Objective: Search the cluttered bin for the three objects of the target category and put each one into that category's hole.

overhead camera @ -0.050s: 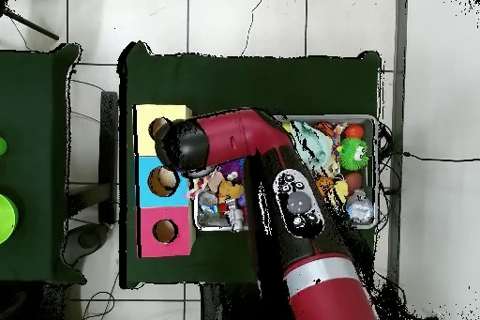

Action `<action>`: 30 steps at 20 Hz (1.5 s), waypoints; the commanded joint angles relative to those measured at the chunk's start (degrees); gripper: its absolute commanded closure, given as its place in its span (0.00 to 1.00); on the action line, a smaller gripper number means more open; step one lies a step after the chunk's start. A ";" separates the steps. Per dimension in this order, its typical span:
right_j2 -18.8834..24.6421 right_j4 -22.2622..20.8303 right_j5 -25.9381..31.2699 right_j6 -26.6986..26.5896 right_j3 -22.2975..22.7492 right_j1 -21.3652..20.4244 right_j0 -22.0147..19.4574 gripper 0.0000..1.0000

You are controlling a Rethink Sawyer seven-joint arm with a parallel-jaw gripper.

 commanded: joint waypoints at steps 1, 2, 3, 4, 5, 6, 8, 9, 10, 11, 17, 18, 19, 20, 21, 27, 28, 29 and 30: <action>1.81 2.96 10.04 -0.54 0.09 -5.53 0.90 1.00; 1.97 3.10 9.94 -0.78 -0.16 -5.54 0.95 1.00; 2.17 3.35 9.60 -0.84 -0.32 -5.46 0.99 1.00; 2.42 3.59 8.88 -0.71 -0.51 -5.14 1.09 1.00; 2.68 3.82 8.17 -0.57 -0.70 -4.82 1.20 1.00; 2.93 4.05 7.46 -0.44 -0.89 -4.50 1.31 1.00; 3.27 4.64 6.36 0.19 -1.52 -3.37 1.75 1.00; 3.38 4.92 5.88 0.61 -1.83 -2.72 2.02 1.00; 3.35 5.18 5.43 1.16 -2.26 -1.96 2.39 1.00; 3.21 5.23 4.71 1.64 -2.63 -1.29 2.81 1.00; 2.79 5.12 -1.90 3.96 -4.66 3.92 4.38 1.00; 2.74 5.21 -2.71 4.26 -4.67 4.46 4.59 1.00; 2.56 5.25 -3.06 4.65 -5.03 4.86 4.95 1.00; 2.23 5.27 -3.52 5.21 -5.09 4.91 5.38 1.00; 1.90 5.21 -3.66 5.59 -5.57 5.15 5.83 1.00; 1.25 5.67 -2.97 5.04 -10.51 8.52 7.32 1.00; 1.06 5.67 -2.95 5.25 -11.29 8.89 7.67 1.00; 0.92 5.61 -3.20 5.42 -12.27 9.41 7.98 1.00; 0.92 5.60 -3.44 5.41 -12.96 9.88 8.09 1.00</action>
